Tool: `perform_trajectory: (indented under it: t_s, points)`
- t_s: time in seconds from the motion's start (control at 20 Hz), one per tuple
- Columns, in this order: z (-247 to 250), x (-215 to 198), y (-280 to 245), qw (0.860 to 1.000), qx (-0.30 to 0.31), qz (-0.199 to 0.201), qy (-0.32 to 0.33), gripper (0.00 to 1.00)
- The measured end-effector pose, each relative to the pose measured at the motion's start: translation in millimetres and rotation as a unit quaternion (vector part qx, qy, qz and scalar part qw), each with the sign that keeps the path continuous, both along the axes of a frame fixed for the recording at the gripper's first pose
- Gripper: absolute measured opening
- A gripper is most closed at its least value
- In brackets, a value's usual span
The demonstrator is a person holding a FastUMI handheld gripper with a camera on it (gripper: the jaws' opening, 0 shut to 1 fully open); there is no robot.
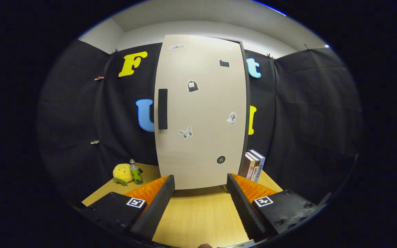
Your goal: Open the shoe cabinet door, grab the shoes and put them into the shoe cabinet, then close the shoe cabinet door.
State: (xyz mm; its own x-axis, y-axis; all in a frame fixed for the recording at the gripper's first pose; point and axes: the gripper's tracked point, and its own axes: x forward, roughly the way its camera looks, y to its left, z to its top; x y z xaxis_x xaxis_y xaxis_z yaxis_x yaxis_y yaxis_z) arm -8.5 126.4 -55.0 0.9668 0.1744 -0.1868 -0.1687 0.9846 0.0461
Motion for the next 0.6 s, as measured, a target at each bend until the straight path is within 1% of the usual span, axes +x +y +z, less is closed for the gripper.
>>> perform_trajectory:
  t_s: [0.15,0.3,0.4,0.6]
  points:
    - [1,4,-3,1.0,-0.001,0.001,-0.003,0.98]
    - [10,6,-3,1.0,0.009,0.009,-0.02,0.98]
    - [10,9,-1,1.0,0.011,0.019,-0.019,0.98]
    - [11,16,-13,1.0,0.007,0.016,-0.014,0.98]
